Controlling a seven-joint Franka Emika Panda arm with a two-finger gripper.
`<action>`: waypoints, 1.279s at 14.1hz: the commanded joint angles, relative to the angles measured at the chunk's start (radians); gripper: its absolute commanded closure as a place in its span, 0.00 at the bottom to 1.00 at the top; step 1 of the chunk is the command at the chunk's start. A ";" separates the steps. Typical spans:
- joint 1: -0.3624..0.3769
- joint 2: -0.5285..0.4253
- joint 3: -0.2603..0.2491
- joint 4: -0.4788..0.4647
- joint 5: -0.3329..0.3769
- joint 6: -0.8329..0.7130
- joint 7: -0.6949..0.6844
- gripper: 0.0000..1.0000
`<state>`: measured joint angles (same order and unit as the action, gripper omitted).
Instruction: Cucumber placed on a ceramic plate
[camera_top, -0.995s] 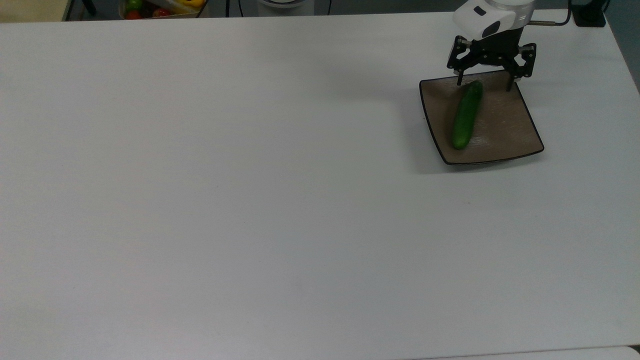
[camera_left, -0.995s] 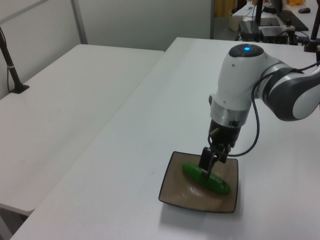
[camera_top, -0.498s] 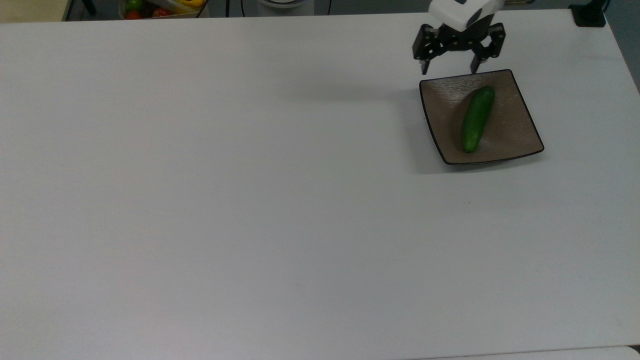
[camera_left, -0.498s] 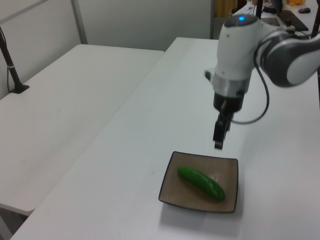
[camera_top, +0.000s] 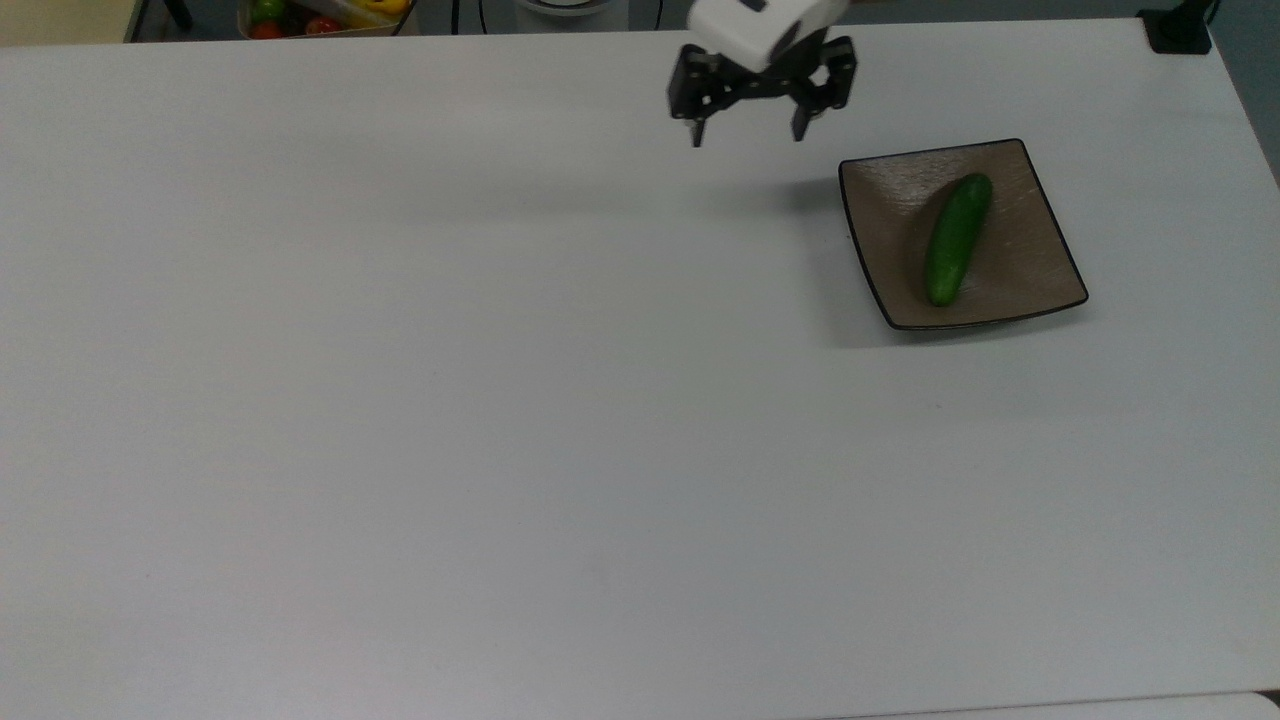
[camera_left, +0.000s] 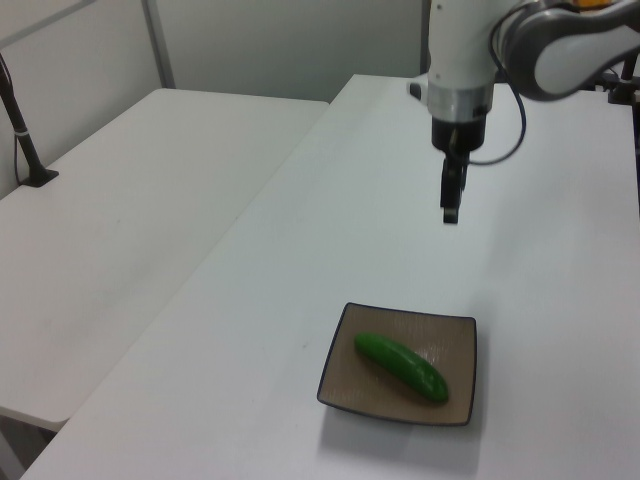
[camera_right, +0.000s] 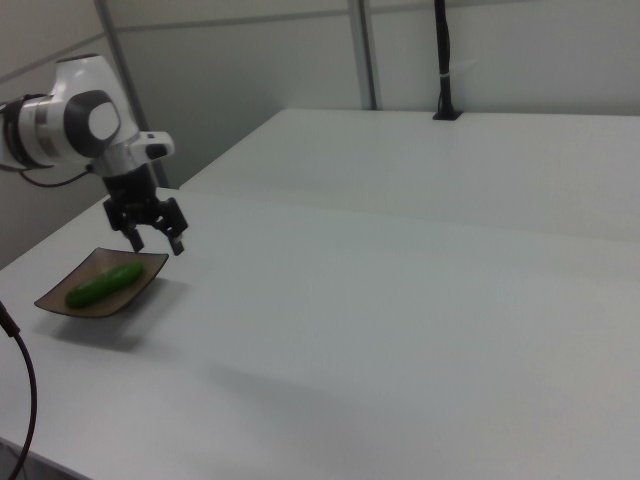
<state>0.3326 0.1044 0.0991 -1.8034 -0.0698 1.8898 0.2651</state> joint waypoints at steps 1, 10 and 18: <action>-0.136 -0.077 0.008 -0.045 -0.010 -0.017 -0.085 0.00; -0.257 -0.104 -0.120 -0.045 0.031 -0.006 -0.095 0.00; -0.248 -0.085 -0.170 -0.042 0.082 0.035 -0.121 0.00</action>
<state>0.0707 0.0219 -0.0604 -1.8268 -0.0064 1.9010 0.1637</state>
